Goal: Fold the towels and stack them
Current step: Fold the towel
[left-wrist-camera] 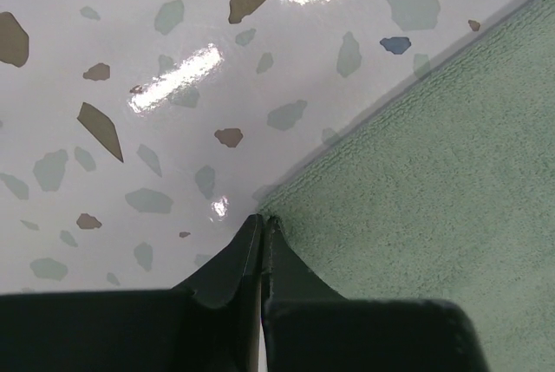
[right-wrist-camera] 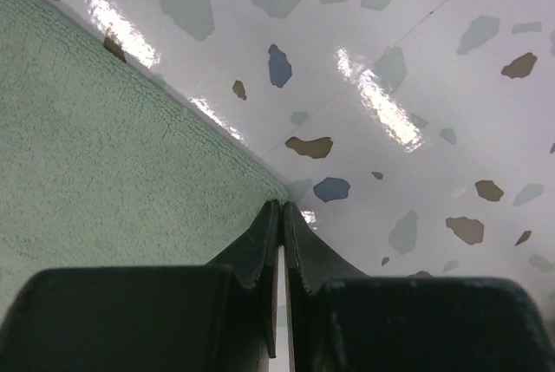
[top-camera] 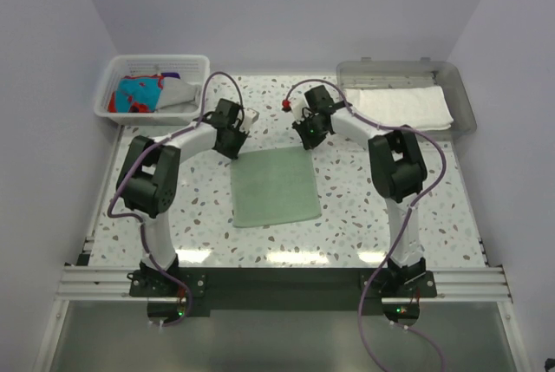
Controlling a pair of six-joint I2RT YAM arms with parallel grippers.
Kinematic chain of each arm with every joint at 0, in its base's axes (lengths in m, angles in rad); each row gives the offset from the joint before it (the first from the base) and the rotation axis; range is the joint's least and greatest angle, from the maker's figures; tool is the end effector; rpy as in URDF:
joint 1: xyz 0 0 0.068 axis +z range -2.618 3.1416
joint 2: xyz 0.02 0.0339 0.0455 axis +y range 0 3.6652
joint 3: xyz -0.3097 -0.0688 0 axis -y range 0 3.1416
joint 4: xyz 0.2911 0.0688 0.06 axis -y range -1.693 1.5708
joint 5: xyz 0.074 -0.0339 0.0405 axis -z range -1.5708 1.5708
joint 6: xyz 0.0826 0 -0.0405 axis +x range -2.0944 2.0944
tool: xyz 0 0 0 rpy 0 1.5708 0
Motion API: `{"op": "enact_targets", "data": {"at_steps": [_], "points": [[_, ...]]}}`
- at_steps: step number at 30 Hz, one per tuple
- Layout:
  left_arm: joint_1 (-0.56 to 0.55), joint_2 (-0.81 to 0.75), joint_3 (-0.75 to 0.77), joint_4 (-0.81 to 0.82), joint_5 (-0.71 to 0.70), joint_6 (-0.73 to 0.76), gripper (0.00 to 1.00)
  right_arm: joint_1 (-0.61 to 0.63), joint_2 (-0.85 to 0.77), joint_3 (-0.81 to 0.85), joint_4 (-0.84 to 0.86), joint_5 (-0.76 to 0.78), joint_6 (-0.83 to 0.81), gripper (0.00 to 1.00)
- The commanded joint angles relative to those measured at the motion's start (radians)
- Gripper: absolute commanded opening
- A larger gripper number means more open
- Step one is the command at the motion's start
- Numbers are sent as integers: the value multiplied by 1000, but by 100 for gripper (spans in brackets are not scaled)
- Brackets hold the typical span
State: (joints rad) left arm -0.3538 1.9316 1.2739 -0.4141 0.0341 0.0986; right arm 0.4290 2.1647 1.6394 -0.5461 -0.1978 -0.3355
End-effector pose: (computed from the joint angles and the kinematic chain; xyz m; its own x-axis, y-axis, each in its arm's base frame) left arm 0.4411 -0.1659 0.1353 -0.7841 0.3945 -0.4792 0.4409 0.8974 0.0173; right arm 0.4929 0.2433 0.1400 -0.5914 -0.6255 -0.5090 -0.7288 0.6847 0.0052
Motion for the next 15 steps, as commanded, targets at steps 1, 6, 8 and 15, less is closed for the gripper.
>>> {"op": "enact_targets", "data": {"at_steps": [1,6,8,15], "points": [[19,-3,33,-16,1,35,0,-6,-103,-15,61,95,26,0],[19,-63,45,17,23,44,0,-4,-178,-42,94,116,35,0],[21,-88,42,21,42,46,0,-6,-196,-59,104,113,36,0],[19,-210,-39,64,67,24,0,-3,-289,-130,113,87,52,0]]}}
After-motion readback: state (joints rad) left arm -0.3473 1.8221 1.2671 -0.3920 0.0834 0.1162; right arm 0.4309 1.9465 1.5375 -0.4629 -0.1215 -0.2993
